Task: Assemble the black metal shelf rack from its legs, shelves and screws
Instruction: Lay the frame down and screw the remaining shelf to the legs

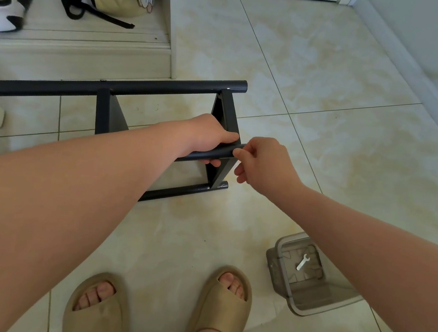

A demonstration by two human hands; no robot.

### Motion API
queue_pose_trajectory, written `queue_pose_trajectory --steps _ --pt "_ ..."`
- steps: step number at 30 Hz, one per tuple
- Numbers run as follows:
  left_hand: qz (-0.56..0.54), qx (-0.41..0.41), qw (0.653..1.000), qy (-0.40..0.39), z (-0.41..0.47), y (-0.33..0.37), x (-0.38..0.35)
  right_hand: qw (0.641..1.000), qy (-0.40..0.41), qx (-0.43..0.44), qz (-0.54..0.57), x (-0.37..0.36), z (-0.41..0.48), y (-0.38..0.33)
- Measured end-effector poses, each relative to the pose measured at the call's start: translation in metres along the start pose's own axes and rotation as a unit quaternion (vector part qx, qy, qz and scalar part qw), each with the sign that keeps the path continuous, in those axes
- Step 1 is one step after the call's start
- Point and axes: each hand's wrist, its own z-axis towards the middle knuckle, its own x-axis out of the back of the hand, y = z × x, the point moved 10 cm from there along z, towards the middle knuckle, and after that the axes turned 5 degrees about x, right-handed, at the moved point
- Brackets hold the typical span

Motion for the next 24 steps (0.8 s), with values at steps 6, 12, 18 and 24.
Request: queue_pose_trajectory --steps 6,12,18,24 --pt "0.001 0.000 1.000 -0.001 0.000 0.000 -0.001 0.989 -0.012 0.065 -0.131 0.000 0.003 -0.018" --pt "0.000 -0.001 1.000 -0.004 0.002 0.000 0.000 0.997 0.004 0.035 -0.064 0.003 0.004 -0.009" --pt "0.004 -0.001 1.000 -0.003 0.004 -0.001 0.000 0.998 -0.009 0.038 -0.058 -0.002 0.004 -0.007" --pt "-0.008 0.007 1.000 -0.009 0.006 -0.003 0.000 1.000 0.012 0.013 -0.013 0.003 0.004 0.003"
